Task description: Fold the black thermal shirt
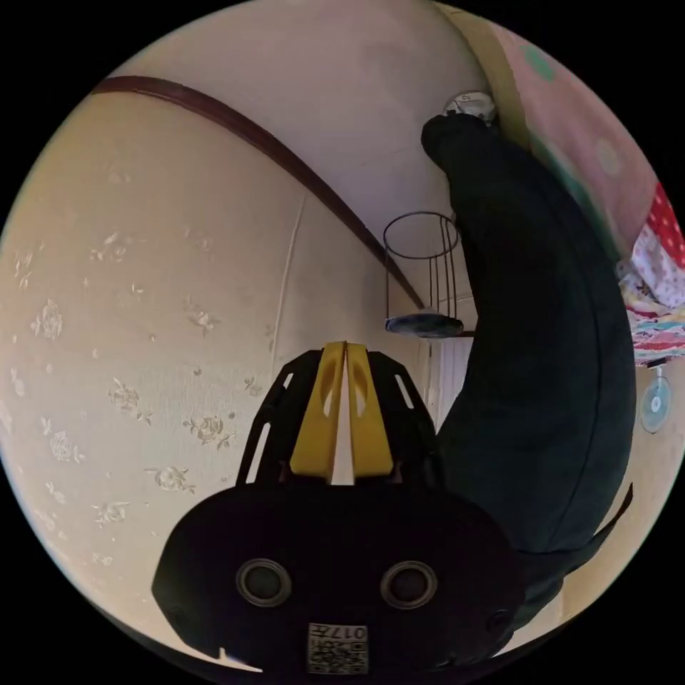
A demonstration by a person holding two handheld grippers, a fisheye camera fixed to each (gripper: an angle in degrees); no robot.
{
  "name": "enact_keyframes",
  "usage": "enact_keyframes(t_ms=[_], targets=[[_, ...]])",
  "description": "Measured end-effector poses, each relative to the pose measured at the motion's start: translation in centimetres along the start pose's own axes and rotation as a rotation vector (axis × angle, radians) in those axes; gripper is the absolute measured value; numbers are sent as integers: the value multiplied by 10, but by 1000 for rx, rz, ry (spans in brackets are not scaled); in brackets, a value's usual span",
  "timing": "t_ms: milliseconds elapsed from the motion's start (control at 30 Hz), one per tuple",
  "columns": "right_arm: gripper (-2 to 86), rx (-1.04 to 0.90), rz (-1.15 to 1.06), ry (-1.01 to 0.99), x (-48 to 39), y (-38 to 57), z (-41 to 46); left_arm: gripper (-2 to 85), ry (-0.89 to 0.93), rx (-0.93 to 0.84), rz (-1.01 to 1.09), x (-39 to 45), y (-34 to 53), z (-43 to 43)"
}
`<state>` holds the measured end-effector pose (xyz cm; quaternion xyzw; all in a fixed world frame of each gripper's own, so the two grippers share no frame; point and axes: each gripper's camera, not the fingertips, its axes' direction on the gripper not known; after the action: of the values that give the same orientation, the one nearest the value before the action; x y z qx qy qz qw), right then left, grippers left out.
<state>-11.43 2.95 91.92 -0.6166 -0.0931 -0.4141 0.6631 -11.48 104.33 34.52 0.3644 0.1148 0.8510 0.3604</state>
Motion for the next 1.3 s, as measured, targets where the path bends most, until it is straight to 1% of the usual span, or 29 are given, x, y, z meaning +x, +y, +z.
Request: enact_keyframes(t_ms=[33, 100, 200, 233, 267, 300, 367, 400, 467, 500, 567, 600, 667, 700, 767, 800, 867, 933, 1033, 1100, 1133, 1200, 1300], targets=[[3, 12, 42, -36, 17, 10, 3, -6, 20, 41, 19, 14, 4, -18], [3, 59, 131, -231, 62, 43, 22, -6, 33, 100, 39, 41, 10, -48], [3, 71, 118, -448, 77, 69, 51, -7, 48, 218, 124, 109, 34, -97], [3, 69, 102, -473, 76, 73, 56, -8, 21, 253, 188, 145, 46, -112], [3, 66, 66, -511, 73, 80, 65, -9, -38, 270, 252, 185, 58, -121], [3, 69, 25, -541, 70, 88, 73, -9, -78, 274, 278, 205, 64, -124], [2, 77, -12, -570, 70, 100, 84, -10, -292, 282, 366, 288, 89, -124], [2, 77, -37, -578, 75, 109, 92, -10, -349, 288, 383, 309, 95, -121], [2, 81, -57, -569, 89, 124, 104, -10, -548, 327, 448, 386, 122, -101], [2, 79, -57, -565, 104, 132, 111, -10, -588, 331, 468, 405, 128, -93], [2, 85, -33, -597, 134, 143, 120, -10, -720, 304, 549, 473, 149, -49], [2, 98, -17, -643, 156, 152, 125, -10, -749, 292, 569, 489, 154, -36], [3, 104, 23, -715, 189, 161, 132, -10, -848, 243, 639, 547, 174, 24], [3, 100, 58, -754, 211, 166, 135, -10, -868, 233, 656, 560, 179, 40], [4, 126, 100, -812, 244, 173, 133, -10, -948, 184, 721, 605, 201, 107], [4, 160, 116, -854, 265, 177, 127, -9, -968, 170, 738, 616, 206, 125], [5, 210, 127, -906, 295, 179, 113, -8, -1042, 107, 816, 651, 228, 194], [8, 261, 140, -945, 323, 177, 95, -5, -1086, 51, 871, 673, 241, 243], [17, 359, 117, -1012, 364, 168, 55, 18, -1149, -42, 963, 707, 257, 317], [37, 473, 46, -1063, 391, 160, 14, 54, -1186, -40, 1014, 731, 267, 354], [45, 495, 30, -1070, 397, 158, 5, 71, -1206, -20, 1048, 746, 275, 375], [84, 572, -30, -1076, 414, 149, -33, 96, -1200, 9, 1107, 769, 287, 404], [114, 629, -79, -1040, 427, 139, -69, 111, -1143, 71, 1175, 805, 304, 442]])
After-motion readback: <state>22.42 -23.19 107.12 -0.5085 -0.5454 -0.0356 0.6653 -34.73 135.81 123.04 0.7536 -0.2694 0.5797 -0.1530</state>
